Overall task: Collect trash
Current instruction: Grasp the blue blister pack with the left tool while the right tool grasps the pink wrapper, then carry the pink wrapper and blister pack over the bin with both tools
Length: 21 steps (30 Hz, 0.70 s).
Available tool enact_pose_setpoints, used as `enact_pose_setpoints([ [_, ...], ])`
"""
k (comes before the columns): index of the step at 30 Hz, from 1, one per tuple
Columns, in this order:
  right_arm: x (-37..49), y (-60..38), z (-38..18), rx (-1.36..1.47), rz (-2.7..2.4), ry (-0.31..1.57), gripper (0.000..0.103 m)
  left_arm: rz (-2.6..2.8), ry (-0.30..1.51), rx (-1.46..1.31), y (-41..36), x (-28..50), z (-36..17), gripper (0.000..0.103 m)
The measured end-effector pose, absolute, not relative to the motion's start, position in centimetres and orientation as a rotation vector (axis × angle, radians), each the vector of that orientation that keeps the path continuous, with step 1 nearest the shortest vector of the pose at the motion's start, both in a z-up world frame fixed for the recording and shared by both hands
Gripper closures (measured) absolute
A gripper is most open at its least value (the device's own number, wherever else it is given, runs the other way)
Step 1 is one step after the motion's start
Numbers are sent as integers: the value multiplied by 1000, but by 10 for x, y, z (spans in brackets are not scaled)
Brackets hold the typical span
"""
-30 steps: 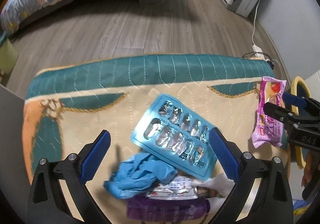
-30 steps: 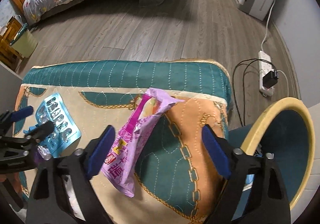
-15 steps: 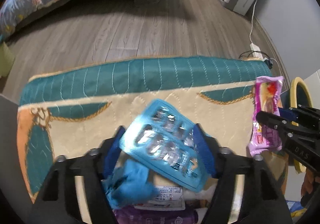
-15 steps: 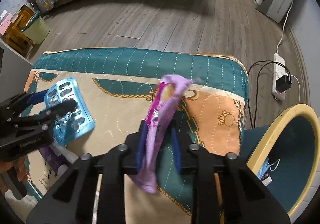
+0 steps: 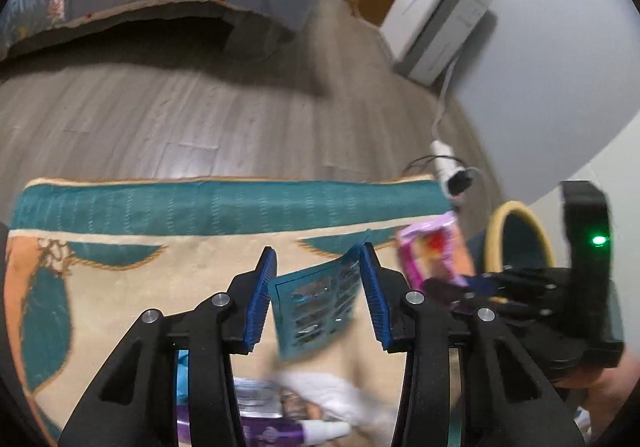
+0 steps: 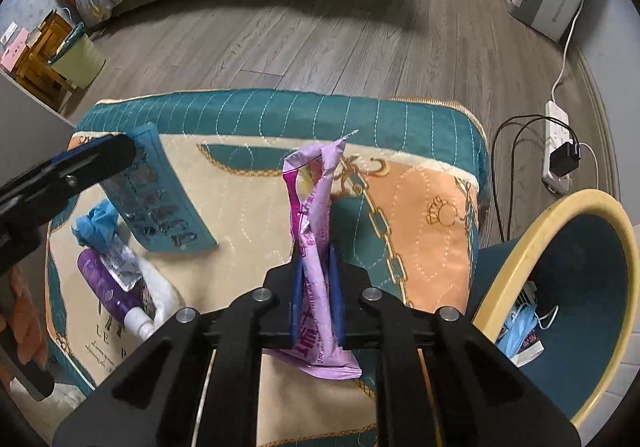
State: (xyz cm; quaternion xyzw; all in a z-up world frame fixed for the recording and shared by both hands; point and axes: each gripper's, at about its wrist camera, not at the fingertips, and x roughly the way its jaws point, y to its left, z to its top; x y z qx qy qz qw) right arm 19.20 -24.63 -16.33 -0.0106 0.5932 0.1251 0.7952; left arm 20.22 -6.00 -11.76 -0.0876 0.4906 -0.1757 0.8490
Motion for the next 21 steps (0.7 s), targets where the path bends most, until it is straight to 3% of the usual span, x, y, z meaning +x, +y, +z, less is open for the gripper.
enact_pose_setpoints([
  [5,186,-251,-158,-20,248,1263,92,-409,1061,-59,-85,195,-121,62],
  [13,175,-261,-142,2,224,1229,92,-424,1074,50,-95,179,-120,92],
  [21,164,-266,-118,17,222,1174,94,-420,1007,101,-100,162,-100,93],
])
